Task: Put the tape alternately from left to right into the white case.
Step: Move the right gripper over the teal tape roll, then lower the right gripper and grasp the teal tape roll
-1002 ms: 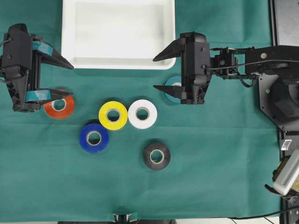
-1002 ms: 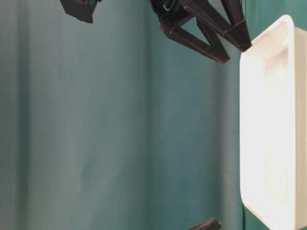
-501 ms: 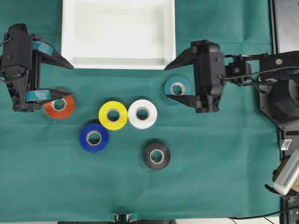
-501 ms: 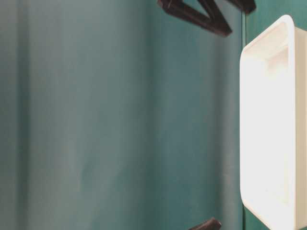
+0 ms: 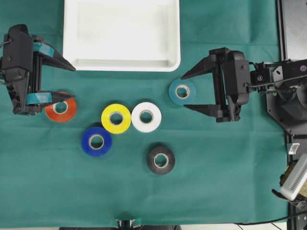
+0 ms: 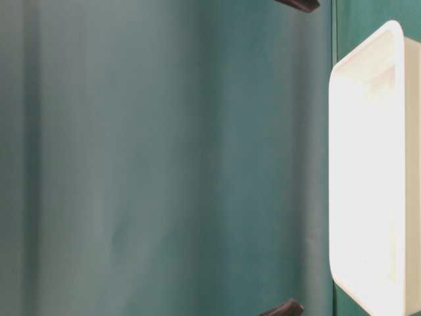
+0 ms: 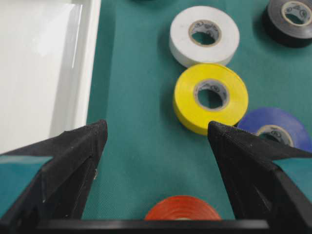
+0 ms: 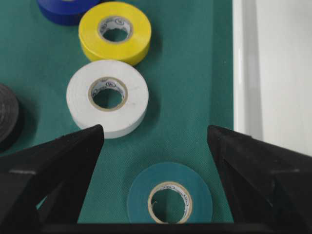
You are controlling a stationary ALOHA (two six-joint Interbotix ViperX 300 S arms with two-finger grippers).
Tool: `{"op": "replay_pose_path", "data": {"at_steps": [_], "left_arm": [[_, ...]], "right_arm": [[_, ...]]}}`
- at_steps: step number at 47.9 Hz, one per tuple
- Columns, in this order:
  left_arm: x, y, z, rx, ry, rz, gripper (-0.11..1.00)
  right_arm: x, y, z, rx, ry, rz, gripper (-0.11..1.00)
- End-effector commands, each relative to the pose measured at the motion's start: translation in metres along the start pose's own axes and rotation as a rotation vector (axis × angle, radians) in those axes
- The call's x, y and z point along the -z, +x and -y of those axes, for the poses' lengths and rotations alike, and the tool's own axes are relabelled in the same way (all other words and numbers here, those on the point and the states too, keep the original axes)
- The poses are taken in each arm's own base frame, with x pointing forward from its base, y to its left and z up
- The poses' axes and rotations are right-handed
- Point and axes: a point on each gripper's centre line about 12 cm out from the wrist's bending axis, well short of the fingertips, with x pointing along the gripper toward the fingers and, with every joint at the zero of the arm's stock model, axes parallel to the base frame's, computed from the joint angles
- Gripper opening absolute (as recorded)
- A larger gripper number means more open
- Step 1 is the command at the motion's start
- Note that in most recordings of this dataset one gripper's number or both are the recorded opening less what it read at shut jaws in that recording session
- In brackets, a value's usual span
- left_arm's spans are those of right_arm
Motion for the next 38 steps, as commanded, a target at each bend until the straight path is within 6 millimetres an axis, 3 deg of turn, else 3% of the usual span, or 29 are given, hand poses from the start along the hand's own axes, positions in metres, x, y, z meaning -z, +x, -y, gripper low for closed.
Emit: {"op": "replay_pose_path", "data": {"at_steps": [1,25,38], "left_arm": [[-0.012,-0.002,0.000,0.001,-0.004,0.038,0.92],[-0.013,0.000,0.000,0.001,-0.004,0.034,0.92],[-0.012,0.000,0.000,0.001,-0.004,0.034,0.92]], "right_arm": [[-0.001,0.001,-0.001,-0.003,-0.002,-0.008,0.80],[0.031,0.022,-0.007,0.000,0.033,-0.260,0.80],[0.029,0.028,-0.007,0.001,0.035,-0.268,0.79]]}}
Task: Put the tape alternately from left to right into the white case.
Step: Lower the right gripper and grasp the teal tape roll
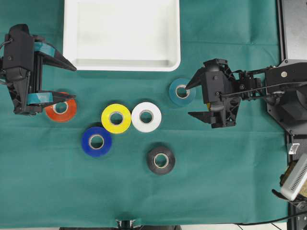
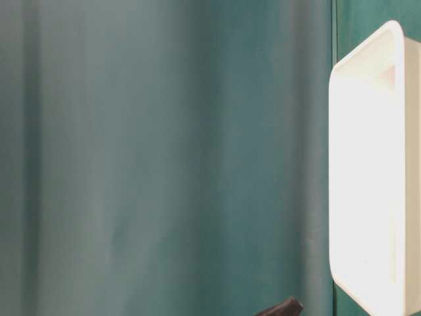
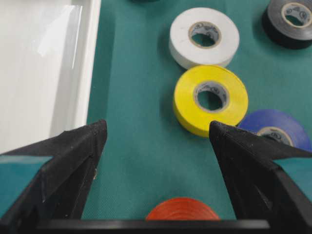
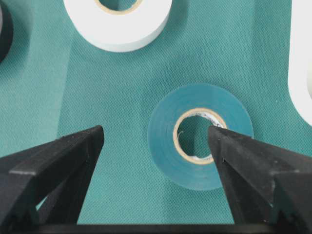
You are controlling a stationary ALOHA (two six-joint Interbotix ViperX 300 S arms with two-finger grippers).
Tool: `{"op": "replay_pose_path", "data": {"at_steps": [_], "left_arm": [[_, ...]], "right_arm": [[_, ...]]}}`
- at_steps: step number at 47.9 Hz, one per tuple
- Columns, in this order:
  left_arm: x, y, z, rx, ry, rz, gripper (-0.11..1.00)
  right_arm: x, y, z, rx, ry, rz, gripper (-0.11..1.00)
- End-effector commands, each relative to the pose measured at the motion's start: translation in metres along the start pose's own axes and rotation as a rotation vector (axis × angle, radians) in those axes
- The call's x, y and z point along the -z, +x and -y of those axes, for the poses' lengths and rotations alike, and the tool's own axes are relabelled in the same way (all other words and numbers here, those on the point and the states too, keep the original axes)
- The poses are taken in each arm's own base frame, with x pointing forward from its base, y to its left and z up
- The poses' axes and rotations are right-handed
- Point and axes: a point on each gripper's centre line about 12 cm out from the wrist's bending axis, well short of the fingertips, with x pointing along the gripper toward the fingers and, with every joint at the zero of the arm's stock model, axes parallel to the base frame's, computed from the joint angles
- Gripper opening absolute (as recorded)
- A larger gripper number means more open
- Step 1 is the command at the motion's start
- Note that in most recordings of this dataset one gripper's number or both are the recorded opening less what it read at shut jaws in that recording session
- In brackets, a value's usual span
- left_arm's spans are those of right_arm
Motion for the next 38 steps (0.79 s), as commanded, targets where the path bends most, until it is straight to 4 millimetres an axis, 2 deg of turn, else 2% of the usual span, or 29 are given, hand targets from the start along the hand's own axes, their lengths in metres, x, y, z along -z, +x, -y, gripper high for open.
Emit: {"op": "replay_pose_path", "data": {"at_steps": [1,10,38], "left_arm": [[-0.012,-0.001,0.000,0.001,-0.002,0.034,0.91],[-0.011,-0.001,0.000,0.001,-0.002,0.034,0.91],[-0.009,-0.001,0.000,0.000,-0.004,0.028,0.91]], "right_arm": [[-0.010,-0.002,-0.003,-0.008,-0.003,0.030,0.79],[-0.010,0.000,-0.002,-0.005,-0.011,0.027,0.79],[0.001,0.031,0.003,0.017,-0.011,-0.078,0.79]]}}
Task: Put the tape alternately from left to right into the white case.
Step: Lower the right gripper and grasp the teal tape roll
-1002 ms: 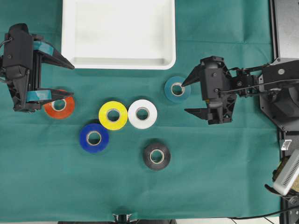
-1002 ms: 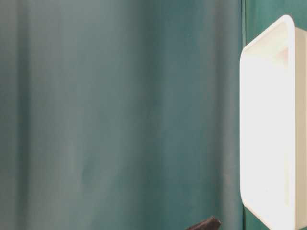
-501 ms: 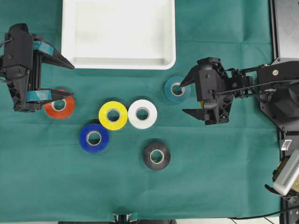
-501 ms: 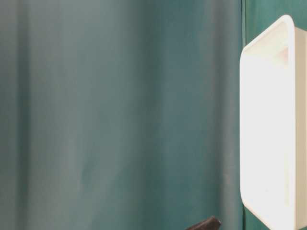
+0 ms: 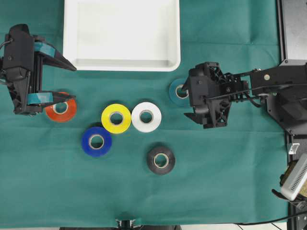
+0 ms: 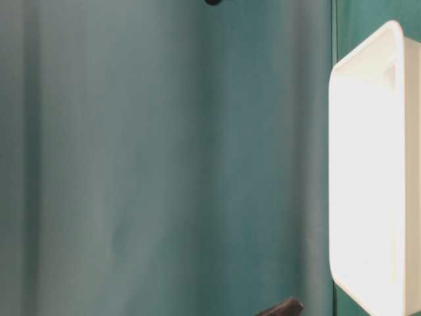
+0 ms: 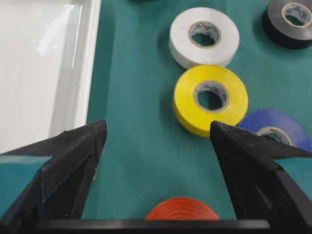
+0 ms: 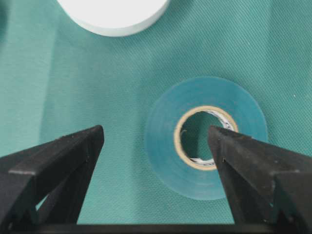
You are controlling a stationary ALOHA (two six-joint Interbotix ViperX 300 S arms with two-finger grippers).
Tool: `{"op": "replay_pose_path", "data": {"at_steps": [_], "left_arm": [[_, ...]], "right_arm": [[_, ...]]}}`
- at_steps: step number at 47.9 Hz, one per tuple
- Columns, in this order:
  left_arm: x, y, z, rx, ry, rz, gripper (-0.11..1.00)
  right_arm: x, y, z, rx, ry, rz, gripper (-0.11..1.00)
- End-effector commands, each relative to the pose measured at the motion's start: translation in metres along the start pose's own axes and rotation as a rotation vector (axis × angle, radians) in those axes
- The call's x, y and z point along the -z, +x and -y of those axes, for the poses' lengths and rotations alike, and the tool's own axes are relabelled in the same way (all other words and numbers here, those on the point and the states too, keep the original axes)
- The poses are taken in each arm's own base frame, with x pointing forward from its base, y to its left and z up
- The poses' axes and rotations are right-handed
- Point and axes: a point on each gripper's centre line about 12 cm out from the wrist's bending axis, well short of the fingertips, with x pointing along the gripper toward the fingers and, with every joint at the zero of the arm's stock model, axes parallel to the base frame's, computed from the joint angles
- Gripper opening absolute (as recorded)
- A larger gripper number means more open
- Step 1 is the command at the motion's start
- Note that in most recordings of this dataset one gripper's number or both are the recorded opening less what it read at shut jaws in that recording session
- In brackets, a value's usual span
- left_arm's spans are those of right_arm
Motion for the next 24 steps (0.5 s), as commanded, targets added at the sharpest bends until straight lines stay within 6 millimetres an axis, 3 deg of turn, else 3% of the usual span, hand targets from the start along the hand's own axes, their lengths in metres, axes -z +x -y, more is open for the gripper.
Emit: {"op": "replay_pose_path", "data": {"at_steps": [1,24], "left_arm": [[-0.009,-0.001,0.000,0.000,-0.002,0.028,0.91],[-0.009,-0.001,0.000,0.000,-0.001,0.026,0.91]], "right_arm": [[-0.009,0.000,-0.001,-0.003,-0.004,0.023,0.79],[-0.004,0.016,0.003,0.009,0.004,-0.027,0.77]]}}
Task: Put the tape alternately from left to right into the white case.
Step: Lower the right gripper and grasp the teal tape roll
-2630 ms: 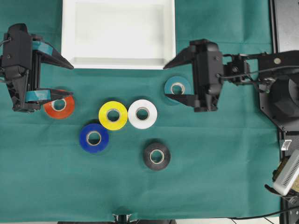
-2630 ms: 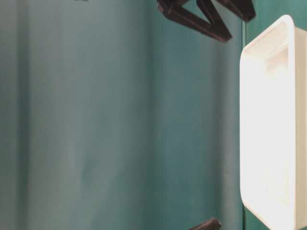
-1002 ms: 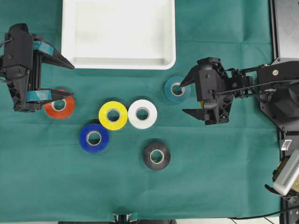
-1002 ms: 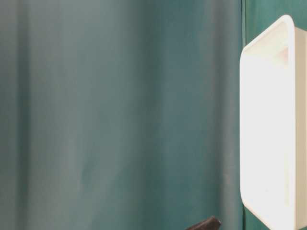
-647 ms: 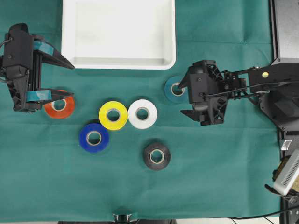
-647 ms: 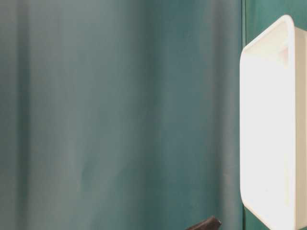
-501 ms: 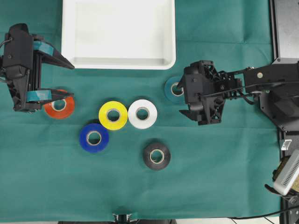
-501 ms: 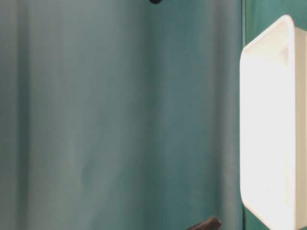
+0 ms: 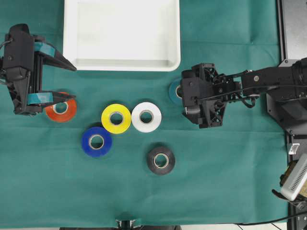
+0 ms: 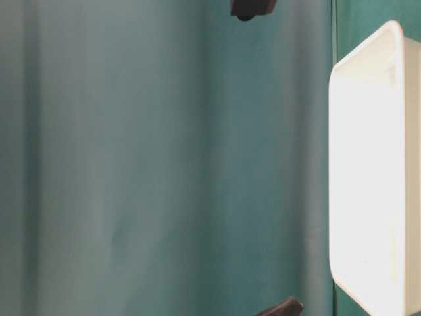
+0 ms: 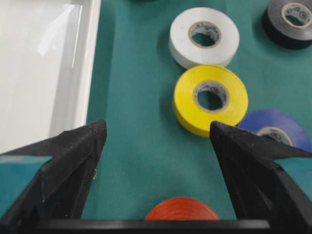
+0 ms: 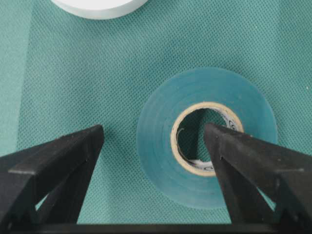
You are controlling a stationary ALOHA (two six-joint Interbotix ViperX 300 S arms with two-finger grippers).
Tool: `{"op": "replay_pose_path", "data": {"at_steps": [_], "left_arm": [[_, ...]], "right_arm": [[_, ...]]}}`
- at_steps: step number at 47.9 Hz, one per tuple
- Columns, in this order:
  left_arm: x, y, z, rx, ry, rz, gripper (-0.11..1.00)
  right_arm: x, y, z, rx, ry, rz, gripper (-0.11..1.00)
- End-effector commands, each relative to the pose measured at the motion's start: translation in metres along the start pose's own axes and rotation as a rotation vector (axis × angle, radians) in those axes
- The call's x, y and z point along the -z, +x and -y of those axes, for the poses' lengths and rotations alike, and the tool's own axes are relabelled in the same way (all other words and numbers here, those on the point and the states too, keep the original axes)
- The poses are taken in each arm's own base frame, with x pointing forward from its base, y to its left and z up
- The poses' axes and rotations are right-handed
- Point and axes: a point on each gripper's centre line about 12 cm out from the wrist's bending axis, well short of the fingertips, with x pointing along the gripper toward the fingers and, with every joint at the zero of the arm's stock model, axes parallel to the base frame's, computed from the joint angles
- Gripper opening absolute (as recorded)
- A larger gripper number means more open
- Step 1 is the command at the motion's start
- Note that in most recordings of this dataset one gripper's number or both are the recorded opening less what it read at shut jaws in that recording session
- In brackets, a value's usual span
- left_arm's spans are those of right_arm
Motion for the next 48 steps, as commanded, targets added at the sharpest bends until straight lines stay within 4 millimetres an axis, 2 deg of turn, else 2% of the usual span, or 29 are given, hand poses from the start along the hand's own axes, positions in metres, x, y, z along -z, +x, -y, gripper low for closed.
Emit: {"op": "replay_pose_path", "data": {"at_steps": [1,11,20,24,40,48], "left_arm": [[-0.009,-0.001,0.000,0.000,-0.002,0.028,0.91],[-0.009,-0.001,0.000,0.000,-0.002,0.026,0.91],[-0.009,-0.001,0.000,0.000,-0.002,0.026,0.91],[-0.009,-0.001,0.000,0.000,-0.002,0.028,0.91],[-0.009,-0.001,0.000,0.000,-0.002,0.028,0.91],[-0.009,-0.001,0.000,0.000,-0.002,0.028,0.91]], "right_arm": [[-0.010,-0.002,0.000,-0.001,0.001,0.031,0.76],[-0.010,-0.002,0.000,-0.001,-0.008,0.034,0.58],[-0.014,-0.003,0.000,-0.001,-0.019,0.043,0.16],[-0.016,-0.003,0.000,0.000,-0.019,0.043,0.02],[-0.018,-0.004,-0.001,-0.001,-0.016,0.051,0.01],[-0.025,-0.014,-0.002,-0.004,-0.006,0.077,0.01]]}}
